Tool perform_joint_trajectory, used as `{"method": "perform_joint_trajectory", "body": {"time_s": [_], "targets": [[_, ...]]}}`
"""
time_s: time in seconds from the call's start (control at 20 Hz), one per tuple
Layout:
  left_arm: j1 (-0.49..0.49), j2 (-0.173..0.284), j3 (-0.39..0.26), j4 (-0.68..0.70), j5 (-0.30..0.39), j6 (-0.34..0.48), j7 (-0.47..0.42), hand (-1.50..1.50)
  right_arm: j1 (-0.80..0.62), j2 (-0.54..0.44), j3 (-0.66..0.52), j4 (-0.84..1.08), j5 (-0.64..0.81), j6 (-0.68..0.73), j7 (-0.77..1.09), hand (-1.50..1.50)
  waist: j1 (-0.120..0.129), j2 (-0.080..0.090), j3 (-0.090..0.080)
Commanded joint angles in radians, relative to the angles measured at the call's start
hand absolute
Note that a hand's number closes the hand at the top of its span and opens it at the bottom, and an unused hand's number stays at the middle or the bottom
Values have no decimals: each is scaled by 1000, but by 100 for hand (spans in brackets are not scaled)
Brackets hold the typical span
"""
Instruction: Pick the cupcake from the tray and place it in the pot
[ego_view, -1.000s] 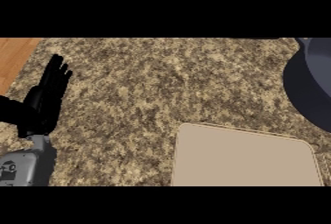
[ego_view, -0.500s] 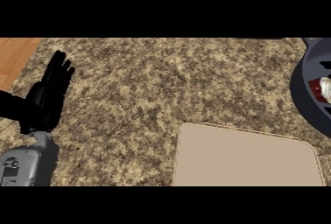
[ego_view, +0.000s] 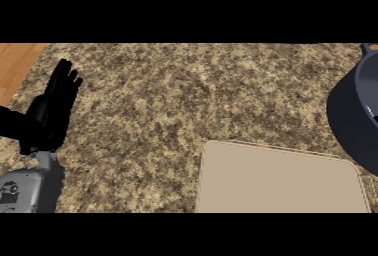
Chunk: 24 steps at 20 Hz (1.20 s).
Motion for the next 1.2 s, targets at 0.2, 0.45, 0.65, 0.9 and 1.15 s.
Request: {"method": "perform_joint_trajectory", "body": {"time_s": [0.2,0.45,0.65,0.9,1.15], "targets": [[22,-23,-10,-7,-4,8,-25,0,9,-108,-87,60,-98,266,-16,-150,1,9,4],[10,-17,-11,2,-10,7,-25,0,14,-147,-110,49,-132,334,28,-150,-4,12,6],[1,-9,-2,-6,-3,6,-14,0,23,-188,-112,32,-141,373,65,-150,-3,13,8],[-1,-2,8,0,-3,10,-9,0,41,-225,-116,-3,-157,406,81,-150,-11,14,11],[-12,1,3,-16,13,-9,-1,0,55,-222,-119,-23,-173,405,110,-150,-1,15,12]]}}
